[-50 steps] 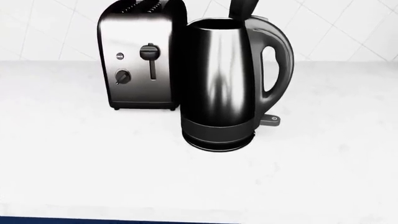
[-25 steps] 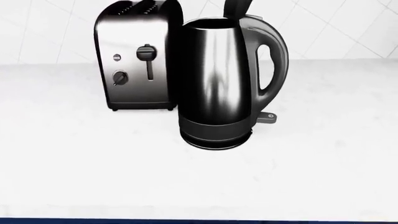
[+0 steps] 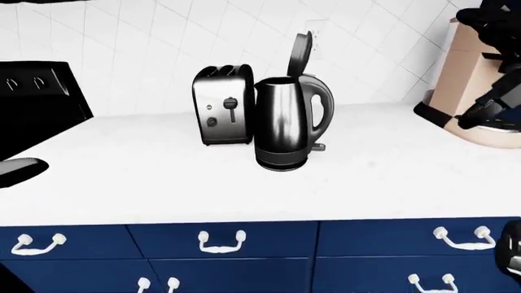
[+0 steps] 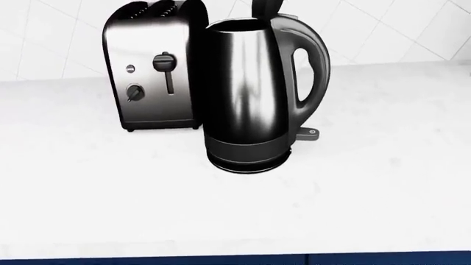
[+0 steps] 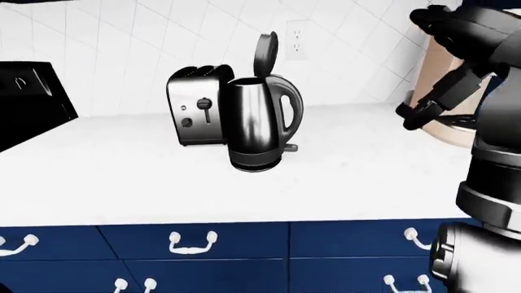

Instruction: Close the lid of the electric kettle.

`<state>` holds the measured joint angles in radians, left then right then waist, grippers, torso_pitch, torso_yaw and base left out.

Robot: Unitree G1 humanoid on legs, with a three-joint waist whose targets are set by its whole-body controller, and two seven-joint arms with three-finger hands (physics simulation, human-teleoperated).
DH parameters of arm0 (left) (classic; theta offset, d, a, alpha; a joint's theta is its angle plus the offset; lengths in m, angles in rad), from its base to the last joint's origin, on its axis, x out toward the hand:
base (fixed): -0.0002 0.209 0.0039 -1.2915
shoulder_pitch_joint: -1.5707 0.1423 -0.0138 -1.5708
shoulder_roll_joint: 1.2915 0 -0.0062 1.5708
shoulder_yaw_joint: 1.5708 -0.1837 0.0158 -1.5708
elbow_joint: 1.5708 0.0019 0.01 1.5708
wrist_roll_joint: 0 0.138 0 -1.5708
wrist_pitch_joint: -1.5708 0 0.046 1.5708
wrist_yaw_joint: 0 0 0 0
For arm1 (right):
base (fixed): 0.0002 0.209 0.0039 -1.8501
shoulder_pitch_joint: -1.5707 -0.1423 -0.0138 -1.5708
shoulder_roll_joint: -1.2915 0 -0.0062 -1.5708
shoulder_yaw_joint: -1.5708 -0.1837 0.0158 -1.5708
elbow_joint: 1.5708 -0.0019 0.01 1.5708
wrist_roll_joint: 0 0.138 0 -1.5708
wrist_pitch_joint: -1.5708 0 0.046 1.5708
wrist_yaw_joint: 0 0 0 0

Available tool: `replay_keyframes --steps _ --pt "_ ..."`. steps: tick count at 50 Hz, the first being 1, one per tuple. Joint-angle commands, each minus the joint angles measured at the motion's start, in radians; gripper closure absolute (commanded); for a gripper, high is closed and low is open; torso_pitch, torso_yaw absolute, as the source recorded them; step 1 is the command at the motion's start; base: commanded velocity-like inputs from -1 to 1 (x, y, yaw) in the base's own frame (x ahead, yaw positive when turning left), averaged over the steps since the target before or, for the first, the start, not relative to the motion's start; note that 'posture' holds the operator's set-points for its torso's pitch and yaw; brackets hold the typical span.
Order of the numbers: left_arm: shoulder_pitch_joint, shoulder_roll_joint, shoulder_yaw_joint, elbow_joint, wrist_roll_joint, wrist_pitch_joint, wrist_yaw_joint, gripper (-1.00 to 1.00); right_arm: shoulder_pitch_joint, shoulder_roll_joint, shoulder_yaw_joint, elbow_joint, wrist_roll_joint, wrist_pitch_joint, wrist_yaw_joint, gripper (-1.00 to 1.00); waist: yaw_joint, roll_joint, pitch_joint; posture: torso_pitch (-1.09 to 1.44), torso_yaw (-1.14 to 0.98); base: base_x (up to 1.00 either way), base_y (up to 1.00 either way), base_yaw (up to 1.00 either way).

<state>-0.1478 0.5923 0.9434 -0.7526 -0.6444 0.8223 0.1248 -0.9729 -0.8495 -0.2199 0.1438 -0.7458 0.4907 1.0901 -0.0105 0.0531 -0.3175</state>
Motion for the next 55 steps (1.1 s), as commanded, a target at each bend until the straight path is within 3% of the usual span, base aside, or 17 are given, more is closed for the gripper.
replay_keyframes --steps 1,26,55 --pt "-0.017 0.021 0.004 -0.017 -0.003 -0.021 -0.002 -1.0 -0.047 0.001 -0.001 0.003 -0.033 -0.043 -0.019 -1.0 -0.001 -0.002 0.0 -0.51 0.0 0.0 0.0 0.0" --pt "-0.021 0.019 -0.005 -0.019 0.0 -0.022 0.0 -1.0 -0.18 0.174 0.071 0.237 -0.196 -0.144 -0.113 -1.0 -0.003 0.015 -0.002 -0.51 0.0 0.0 0.0 0.0" --pt "-0.022 0.016 -0.008 -0.021 -0.001 -0.019 -0.001 -1.0 -0.249 0.266 0.119 0.355 -0.326 -0.269 -0.102 -1.0 -0.002 0.024 0.0 -0.51 0.0 0.0 0.0 0.0"
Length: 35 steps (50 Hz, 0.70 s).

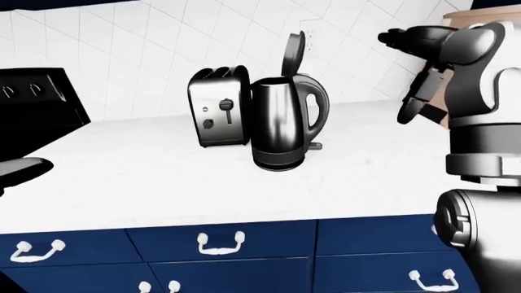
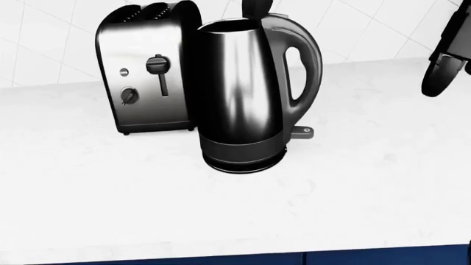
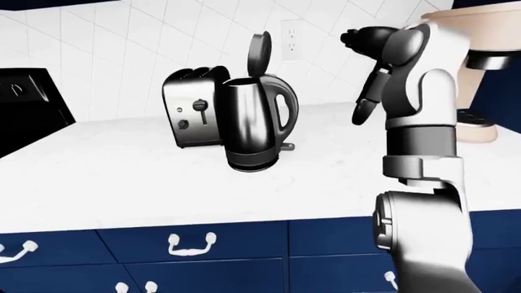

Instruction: Close the lid of the electric kettle.

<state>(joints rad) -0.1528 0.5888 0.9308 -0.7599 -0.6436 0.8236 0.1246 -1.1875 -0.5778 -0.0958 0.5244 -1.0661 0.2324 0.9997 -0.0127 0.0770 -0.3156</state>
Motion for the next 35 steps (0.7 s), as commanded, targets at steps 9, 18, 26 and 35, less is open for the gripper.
replay_keyframes --steps 9,18,26,35 --pt "-0.017 0.022 0.008 -0.007 -0.002 -0.023 -0.004 -1.0 -0.046 0.017 0.006 -0.025 -0.046 -0.058 0.016 -1.0 0.0 0.001 -0.002 -0.51 0.0 0.0 0.0 0.0" --pt "-0.017 0.026 0.006 -0.009 -0.005 -0.023 -0.001 -1.0 -0.098 0.035 0.016 0.028 -0.066 -0.088 0.012 -1.0 -0.001 0.004 0.0 -0.51 0.0 0.0 0.0 0.0" --pt "-0.02 0.024 0.006 -0.012 -0.006 -0.019 0.001 -1.0 -0.121 0.053 0.025 0.043 -0.078 -0.105 0.022 -1.0 -0.001 0.006 -0.001 -0.51 0.0 0.0 0.0 0.0" --pt "-0.017 0.022 -0.001 -0.013 -0.004 -0.024 0.004 -1.0 -0.146 0.077 0.033 0.07 -0.088 -0.116 0.021 -1.0 -0.002 0.007 0.0 -0.51 0.0 0.0 0.0 0.0"
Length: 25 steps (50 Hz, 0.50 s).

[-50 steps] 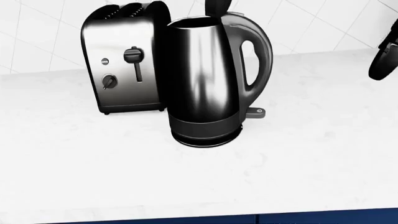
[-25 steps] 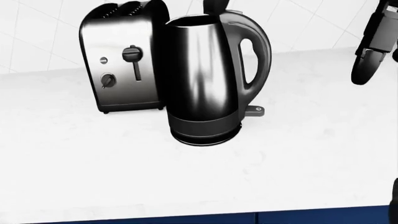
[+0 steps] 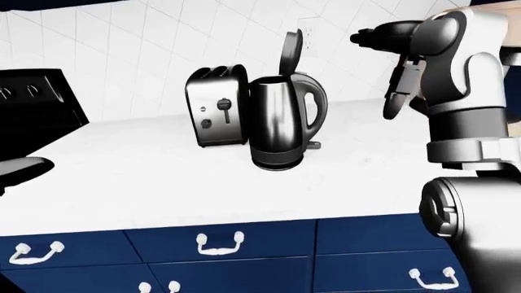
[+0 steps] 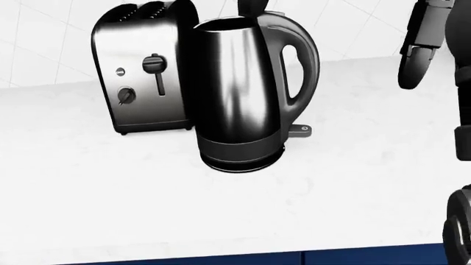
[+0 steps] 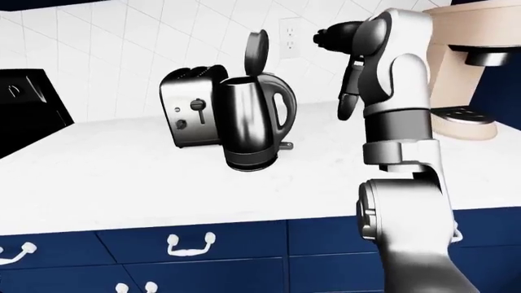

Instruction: Close the lid of the electric kettle.

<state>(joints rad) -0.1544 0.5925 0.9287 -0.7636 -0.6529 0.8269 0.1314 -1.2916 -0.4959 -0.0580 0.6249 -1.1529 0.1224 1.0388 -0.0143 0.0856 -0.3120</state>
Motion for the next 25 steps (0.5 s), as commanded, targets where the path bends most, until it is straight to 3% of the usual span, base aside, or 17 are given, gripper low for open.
replay_keyframes --steps 1,25 --pt "-0.015 0.016 -0.001 -0.008 0.008 -0.03 -0.004 -1.0 -0.043 -0.004 -0.004 -0.029 -0.003 -0.007 -0.018 -1.0 0.0 -0.001 -0.004 -0.51 0.0 0.0 0.0 0.0" --pt "-0.017 0.011 -0.01 -0.004 0.017 -0.033 -0.008 -1.0 -0.096 0.074 0.031 0.076 -0.027 -0.009 -0.081 -1.0 0.001 0.004 -0.004 -0.51 0.0 0.0 0.0 0.0"
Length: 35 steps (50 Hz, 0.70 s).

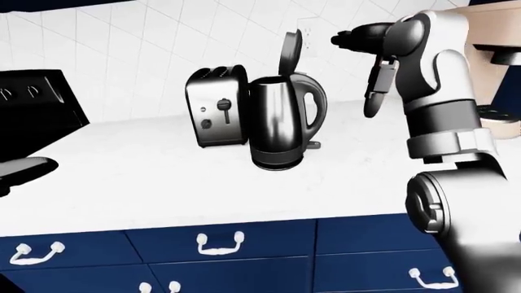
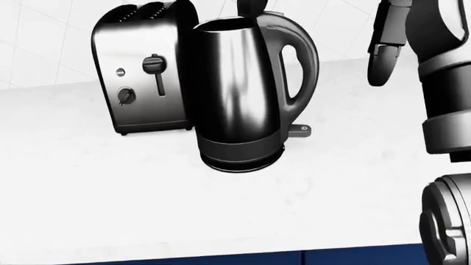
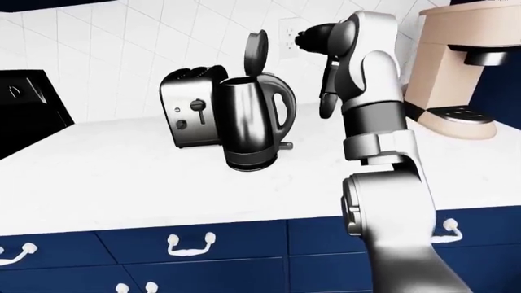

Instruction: Close the lid of the electric kettle.

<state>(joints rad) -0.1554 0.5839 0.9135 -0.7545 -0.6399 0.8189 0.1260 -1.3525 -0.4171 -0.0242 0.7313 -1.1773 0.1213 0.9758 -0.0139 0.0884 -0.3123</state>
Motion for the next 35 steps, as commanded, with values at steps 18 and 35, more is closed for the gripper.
replay_keyframes --steps 18,35 --pt "-0.018 0.022 0.01 -0.009 0.002 -0.025 -0.004 -1.0 -0.058 0.049 0.014 0.006 -0.02 -0.015 -0.037 -1.0 0.002 0.003 -0.004 -0.51 0.0 0.0 0.0 0.0" --pt "-0.011 0.027 0.026 -0.013 -0.016 -0.019 -0.001 -1.0 -0.094 0.107 0.033 0.063 -0.024 -0.026 -0.092 -1.0 0.003 0.009 -0.003 -0.51 0.0 0.0 0.0 0.0"
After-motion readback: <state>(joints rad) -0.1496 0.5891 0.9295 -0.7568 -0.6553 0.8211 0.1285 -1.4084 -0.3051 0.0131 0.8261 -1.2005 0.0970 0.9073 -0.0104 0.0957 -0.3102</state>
